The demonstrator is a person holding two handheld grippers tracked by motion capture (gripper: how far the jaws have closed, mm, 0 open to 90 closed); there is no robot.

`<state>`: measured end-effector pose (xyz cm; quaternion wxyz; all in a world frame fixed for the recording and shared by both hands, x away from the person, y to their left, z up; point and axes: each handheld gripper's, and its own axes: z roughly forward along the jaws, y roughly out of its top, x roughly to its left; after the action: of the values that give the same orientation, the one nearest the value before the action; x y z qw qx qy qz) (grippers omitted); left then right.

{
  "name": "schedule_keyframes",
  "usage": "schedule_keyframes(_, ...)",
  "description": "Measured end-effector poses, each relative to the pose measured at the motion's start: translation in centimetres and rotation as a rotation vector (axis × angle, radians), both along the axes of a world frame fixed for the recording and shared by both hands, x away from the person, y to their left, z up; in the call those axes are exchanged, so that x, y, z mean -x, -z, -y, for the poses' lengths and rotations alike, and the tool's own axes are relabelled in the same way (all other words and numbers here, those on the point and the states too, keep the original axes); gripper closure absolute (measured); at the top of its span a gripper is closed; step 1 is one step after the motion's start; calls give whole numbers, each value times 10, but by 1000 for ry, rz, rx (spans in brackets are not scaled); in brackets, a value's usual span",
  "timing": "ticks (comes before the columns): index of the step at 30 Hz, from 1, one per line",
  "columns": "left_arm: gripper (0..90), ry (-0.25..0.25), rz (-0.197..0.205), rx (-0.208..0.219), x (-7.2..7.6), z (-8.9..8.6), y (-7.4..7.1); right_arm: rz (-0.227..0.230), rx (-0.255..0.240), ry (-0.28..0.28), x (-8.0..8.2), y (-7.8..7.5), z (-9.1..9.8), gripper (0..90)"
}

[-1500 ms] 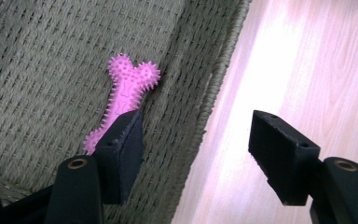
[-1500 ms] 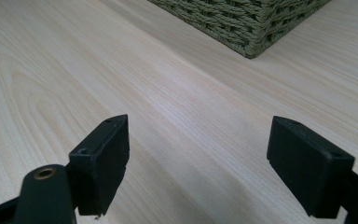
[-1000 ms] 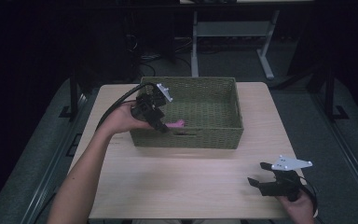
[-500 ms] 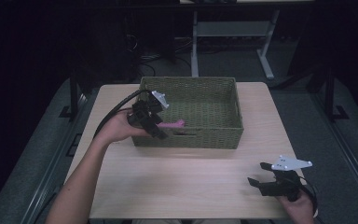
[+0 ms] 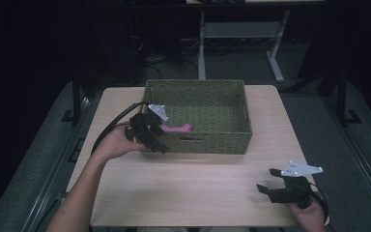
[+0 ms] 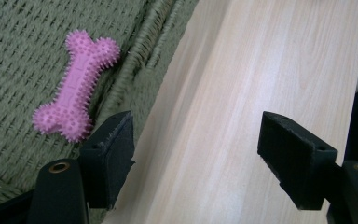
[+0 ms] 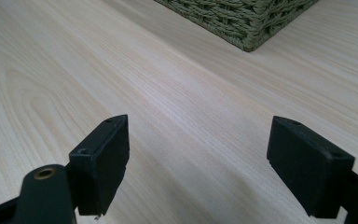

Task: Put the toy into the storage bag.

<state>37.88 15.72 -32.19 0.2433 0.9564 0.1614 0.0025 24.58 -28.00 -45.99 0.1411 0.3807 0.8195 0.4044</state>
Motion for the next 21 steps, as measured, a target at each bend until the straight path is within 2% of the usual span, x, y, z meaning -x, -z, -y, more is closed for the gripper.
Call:
schedule_keyframes(6, 267, -7, 2, 13, 8, -5, 6, 0, 1, 1, 0, 0, 0, 206)
schedule_keyframes(12, 265, -23, -17, 24, 13, -12, 14, -5, 2, 2, 1, 1, -1, 206)
schedule_keyframes(21, 257, -23, -13, 31, 20, -13, 19, -12, 6, -1, 0, 2, -2, 206)
